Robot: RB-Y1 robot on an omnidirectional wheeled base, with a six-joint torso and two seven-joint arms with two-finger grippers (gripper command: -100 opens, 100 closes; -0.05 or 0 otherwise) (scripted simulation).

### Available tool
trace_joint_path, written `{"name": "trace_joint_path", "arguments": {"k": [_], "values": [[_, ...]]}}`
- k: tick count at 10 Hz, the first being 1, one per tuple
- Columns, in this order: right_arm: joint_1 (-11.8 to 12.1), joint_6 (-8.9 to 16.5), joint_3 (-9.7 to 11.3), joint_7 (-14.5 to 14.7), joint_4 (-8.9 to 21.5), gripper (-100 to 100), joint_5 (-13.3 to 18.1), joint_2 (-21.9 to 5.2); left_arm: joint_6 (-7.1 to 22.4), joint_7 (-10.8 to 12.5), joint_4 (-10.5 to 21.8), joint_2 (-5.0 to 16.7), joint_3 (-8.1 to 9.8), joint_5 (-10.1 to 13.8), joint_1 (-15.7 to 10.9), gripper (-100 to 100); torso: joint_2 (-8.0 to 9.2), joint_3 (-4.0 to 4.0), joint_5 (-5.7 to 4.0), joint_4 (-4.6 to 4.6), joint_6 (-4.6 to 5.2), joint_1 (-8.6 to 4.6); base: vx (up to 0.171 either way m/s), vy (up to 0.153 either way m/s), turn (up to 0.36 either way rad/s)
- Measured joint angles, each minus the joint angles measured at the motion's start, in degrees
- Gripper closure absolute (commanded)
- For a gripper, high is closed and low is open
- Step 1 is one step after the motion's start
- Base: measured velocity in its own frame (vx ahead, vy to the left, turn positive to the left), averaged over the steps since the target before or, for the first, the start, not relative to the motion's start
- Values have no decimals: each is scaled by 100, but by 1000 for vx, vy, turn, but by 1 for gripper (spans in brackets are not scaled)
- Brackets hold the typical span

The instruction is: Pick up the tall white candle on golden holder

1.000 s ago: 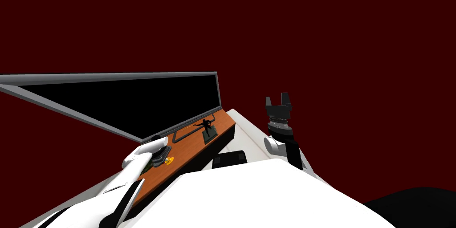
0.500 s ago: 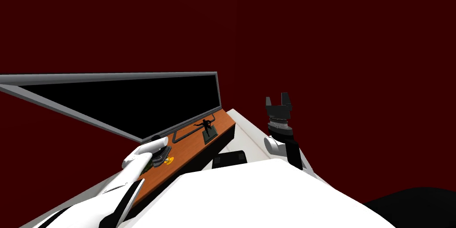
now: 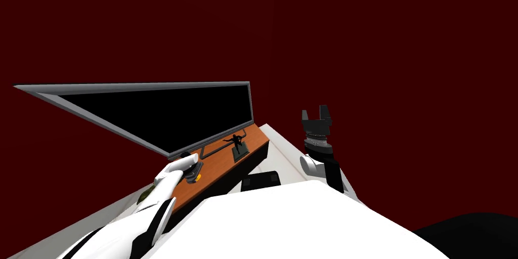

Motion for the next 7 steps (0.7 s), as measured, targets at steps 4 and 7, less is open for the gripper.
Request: {"name": "trace_joint_path", "arguments": {"k": [4,7], "values": [[0,0,0,0,0,0,0,0,-304,10,143,-439,225,-213,-229,-100,0,0,-1,0,1,-1,2,1,64],[0,0,0,0,0,0,0,0,-493,17,178,-743,350,-366,-334,-100,2,1,-2,1,1,-3,-1,-4,69]]}}
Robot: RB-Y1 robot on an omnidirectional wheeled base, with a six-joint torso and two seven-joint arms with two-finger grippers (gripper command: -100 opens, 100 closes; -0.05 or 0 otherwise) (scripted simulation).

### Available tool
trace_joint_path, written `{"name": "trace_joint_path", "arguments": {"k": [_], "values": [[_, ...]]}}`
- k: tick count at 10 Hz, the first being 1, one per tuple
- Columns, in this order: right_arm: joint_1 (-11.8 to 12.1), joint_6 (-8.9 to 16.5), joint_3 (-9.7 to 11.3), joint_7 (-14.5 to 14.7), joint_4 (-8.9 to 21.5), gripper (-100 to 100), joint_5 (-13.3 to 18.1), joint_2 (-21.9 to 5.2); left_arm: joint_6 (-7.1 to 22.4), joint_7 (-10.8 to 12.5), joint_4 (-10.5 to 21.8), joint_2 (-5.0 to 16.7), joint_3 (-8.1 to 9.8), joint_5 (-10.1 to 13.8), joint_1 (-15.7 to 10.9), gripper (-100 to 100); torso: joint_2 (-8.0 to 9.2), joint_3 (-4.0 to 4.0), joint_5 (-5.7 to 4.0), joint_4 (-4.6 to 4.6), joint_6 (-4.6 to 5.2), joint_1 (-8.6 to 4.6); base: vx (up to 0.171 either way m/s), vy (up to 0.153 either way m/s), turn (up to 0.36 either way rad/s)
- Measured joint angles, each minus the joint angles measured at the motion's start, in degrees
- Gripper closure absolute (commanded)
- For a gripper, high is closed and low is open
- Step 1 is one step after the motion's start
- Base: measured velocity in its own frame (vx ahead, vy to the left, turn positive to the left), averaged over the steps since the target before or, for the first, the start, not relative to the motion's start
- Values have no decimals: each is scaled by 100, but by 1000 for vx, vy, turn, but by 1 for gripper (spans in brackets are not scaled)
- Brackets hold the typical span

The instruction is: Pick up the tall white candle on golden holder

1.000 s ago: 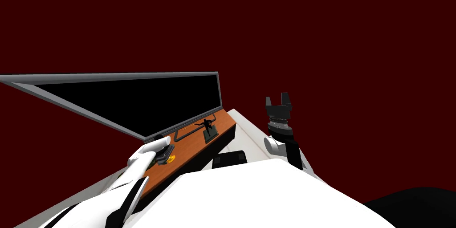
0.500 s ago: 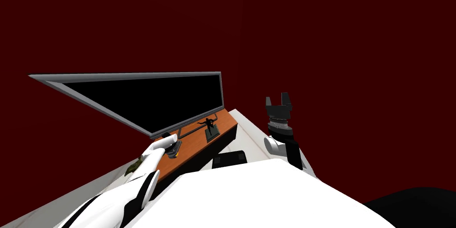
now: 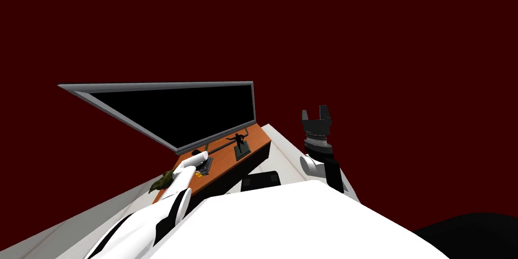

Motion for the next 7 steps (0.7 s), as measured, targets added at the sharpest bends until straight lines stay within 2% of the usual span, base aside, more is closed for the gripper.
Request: {"name": "trace_joint_path", "arguments": {"k": [2,4,5,7], "values": [[0,0,0,0,0,0,0,0,-250,-44,274,-195,68,-113,-175,-100,0,0,-1,1,1,-1,-5,-7,28],[0,0,0,0,0,0,0,0,-251,-14,133,-326,68,-207,-130,-100,3,2,0,1,1,-1,-13,-7,-61],[-1,0,1,0,0,0,0,0,-305,0,97,-366,-30,-301,-70,-100,7,4,-1,2,3,-2,-26,-4,-163],[-1,0,0,0,0,0,0,0,-432,-14,171,-203,-288,-367,34,-100,11,7,-1,3,1,5,-22,8,-140]]}}
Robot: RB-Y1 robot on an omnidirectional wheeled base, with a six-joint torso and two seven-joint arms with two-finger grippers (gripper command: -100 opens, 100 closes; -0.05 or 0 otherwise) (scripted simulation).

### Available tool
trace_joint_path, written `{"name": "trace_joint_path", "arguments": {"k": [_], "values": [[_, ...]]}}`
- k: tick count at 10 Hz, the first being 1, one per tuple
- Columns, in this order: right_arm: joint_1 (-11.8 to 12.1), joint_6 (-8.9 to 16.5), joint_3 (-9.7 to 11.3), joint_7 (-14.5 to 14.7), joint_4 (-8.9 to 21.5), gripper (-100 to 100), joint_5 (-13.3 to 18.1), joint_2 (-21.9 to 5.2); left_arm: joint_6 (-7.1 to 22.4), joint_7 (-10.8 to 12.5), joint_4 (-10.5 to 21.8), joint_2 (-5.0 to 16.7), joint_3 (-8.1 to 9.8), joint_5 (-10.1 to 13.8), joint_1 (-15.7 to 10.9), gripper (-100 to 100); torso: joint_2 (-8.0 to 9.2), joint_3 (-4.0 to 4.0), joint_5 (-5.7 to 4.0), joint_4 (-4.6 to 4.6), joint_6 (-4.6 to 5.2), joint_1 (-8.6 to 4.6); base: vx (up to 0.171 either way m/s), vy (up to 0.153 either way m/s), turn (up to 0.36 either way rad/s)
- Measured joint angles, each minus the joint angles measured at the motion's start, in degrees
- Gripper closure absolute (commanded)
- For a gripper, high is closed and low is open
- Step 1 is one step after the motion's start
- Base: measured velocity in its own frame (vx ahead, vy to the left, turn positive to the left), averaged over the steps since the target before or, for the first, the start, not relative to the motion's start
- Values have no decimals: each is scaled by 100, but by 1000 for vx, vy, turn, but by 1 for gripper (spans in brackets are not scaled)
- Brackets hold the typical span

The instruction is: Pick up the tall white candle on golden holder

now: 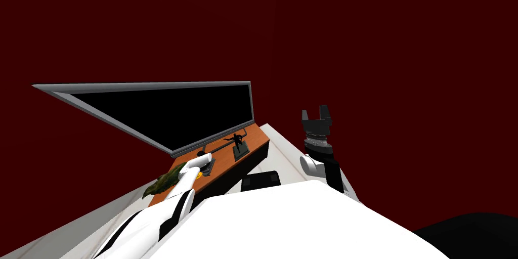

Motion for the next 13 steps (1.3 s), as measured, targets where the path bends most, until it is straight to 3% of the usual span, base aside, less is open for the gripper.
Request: {"name": "trace_joint_path", "arguments": {"k": [2,3,10,11,12,13], "values": [[0,0,0,0,0,0,0,0,-27,-51,25,290,-225,33,114,-100,-2,-1,1,0,-1,6,-15,17,-169],[0,0,0,0,0,0,0,0,-169,-105,329,448,-337,57,39,-100,-4,-2,2,-1,1,7,-9,16,-35],[1,0,-1,0,0,0,0,0,-123,-79,-2,1144,-859,130,610,-100,4,2,3,1,-3,13,-21,20,-87],[1,0,-1,0,0,0,0,0,-178,-88,120,1181,-899,127,583,-100,0,0,4,0,-3,11,-8,10,2],[1,0,-1,0,0,0,0,0,-198,-91,140,1184,-903,126,578,0,-6,-3,3,-1,-2,5,0,0,0],[1,0,-1,0,0,0,0,0,-196,-91,137,1184,-903,126,579,-100,-9,-5,2,-2,-2,1,15,33,-3]]}}
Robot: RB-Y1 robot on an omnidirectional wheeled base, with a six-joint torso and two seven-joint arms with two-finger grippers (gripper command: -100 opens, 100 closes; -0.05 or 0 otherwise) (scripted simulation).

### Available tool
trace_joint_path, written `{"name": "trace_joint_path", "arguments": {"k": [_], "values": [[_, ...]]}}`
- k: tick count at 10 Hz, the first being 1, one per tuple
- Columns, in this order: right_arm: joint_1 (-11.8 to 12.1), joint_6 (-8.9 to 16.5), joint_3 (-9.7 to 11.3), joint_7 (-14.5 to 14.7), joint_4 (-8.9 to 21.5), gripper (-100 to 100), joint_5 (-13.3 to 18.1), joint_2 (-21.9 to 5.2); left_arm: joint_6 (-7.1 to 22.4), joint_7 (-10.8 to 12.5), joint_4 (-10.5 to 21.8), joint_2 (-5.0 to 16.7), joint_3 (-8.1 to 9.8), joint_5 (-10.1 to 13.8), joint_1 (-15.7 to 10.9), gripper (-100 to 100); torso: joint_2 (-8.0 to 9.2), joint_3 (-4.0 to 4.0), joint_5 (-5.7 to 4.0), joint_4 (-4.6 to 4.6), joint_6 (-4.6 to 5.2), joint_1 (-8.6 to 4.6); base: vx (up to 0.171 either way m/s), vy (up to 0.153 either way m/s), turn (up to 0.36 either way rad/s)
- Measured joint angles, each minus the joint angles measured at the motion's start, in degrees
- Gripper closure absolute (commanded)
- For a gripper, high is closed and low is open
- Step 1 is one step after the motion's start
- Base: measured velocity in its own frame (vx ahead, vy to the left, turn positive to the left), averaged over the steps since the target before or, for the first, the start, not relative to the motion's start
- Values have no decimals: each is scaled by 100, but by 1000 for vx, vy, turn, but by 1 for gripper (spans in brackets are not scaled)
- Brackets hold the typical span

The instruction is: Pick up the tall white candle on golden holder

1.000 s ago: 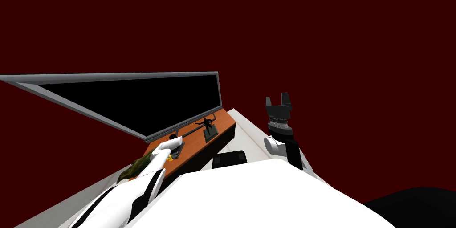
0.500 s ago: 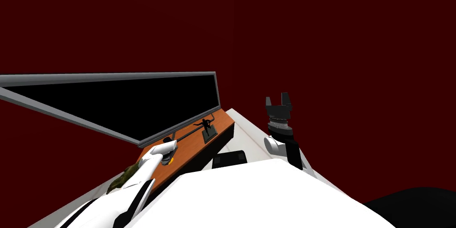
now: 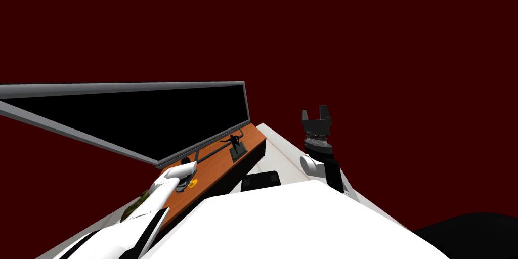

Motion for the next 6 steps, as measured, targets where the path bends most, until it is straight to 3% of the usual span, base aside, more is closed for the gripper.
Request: {"name": "trace_joint_path", "arguments": {"k": [4,5,6], "values": [[0,0,0,0,0,0,0,0,-346,112,263,-168,-52,-127,53,-100,-2,-1,1,-1,1,3,9,21,-15],[0,0,0,0,0,0,0,0,-369,116,276,-172,-54,-130,51,100,-2,-1,0,0,0,0,0,0,0],[0,0,0,0,0,0,0,0,-367,115,274,-172,-54,-130,51,100,-2,-1,-1,0,0,-2,0,0,0]]}}
